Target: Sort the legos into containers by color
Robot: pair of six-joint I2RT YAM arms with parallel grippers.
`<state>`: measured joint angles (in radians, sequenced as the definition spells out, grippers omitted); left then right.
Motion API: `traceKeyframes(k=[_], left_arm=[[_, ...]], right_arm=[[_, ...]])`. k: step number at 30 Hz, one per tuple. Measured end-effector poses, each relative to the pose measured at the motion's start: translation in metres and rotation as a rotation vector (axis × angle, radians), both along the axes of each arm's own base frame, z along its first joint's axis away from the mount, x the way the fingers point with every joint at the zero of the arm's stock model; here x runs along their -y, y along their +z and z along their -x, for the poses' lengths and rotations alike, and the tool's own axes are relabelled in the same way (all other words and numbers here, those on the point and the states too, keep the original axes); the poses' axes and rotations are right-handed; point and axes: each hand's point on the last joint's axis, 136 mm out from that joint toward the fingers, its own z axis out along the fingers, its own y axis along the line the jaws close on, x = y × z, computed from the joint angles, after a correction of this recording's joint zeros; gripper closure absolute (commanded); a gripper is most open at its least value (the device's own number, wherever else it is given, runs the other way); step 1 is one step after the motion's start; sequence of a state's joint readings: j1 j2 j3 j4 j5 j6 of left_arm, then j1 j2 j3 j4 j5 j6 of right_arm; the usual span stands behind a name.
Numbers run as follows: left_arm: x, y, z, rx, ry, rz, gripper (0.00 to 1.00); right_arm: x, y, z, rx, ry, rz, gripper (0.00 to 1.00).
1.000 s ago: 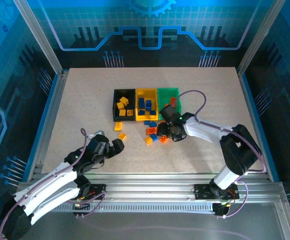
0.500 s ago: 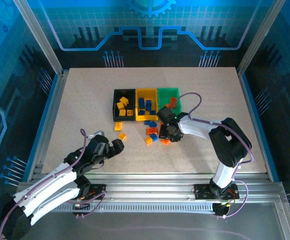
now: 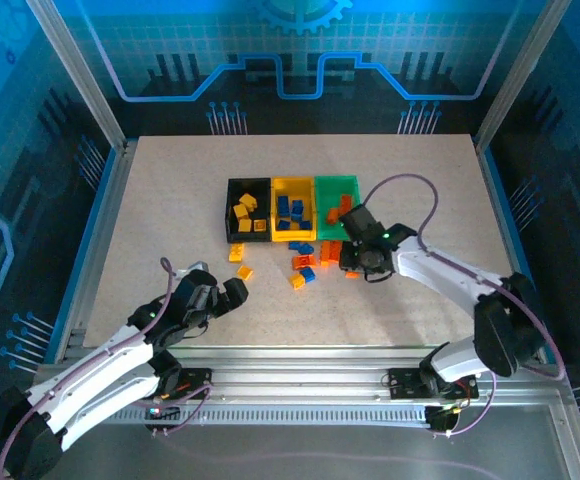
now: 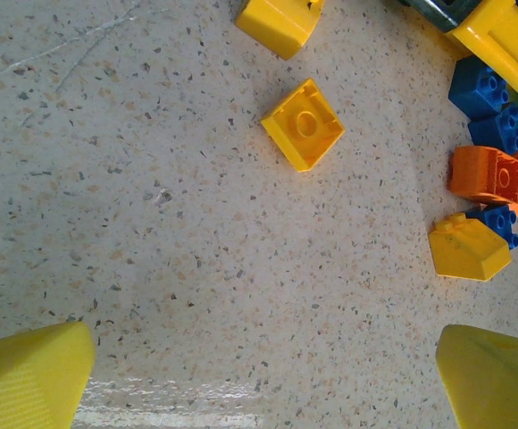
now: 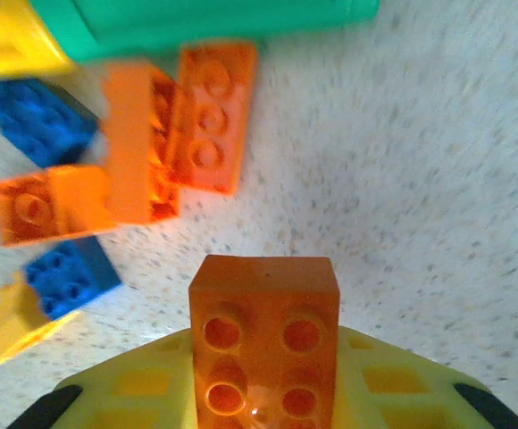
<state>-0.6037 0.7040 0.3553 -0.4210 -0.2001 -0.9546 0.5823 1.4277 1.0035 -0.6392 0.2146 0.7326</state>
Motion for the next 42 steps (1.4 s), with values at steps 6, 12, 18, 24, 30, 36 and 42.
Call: traceKeyframes(k=[6, 12, 18, 24, 30, 36, 42], left_arm=[[0.0, 0.0, 0.0, 0.002, -0.003, -0.001, 0.01], [0.001, 0.001, 0.0, 0.0, -0.007, 0.005, 0.01], [0.004, 0.005, 0.0, -0.006, -0.021, 0.007, 0.01], [0.007, 0.0, 0.001, -0.029, -0.037, 0.004, 0.01], [0.011, 0.006, -0.002, -0.026, -0.057, -0.001, 0.01], [0.015, 0.013, -0.008, -0.019, -0.073, -0.008, 0.01], [0.017, 0.011, -0.009, -0.023, -0.086, -0.014, 0.01]], right_arm=[[-0.008, 0.061, -0.067, 0.153, 0.011, -0.015, 0.68], [-0.028, 0.039, -0.147, 0.139, 0.009, 0.063, 0.67], [-0.03, -0.002, -0.189, 0.067, -0.015, 0.132, 0.58], [-0.026, -0.006, -0.196, 0.04, -0.039, 0.143, 0.33], [-0.023, 0.009, -0.186, 0.062, -0.041, 0.125, 0.31], [-0.018, 0.052, -0.139, 0.134, -0.02, 0.057, 0.3], [-0.025, 0.046, -0.077, 0.128, 0.035, -0.007, 0.3]])
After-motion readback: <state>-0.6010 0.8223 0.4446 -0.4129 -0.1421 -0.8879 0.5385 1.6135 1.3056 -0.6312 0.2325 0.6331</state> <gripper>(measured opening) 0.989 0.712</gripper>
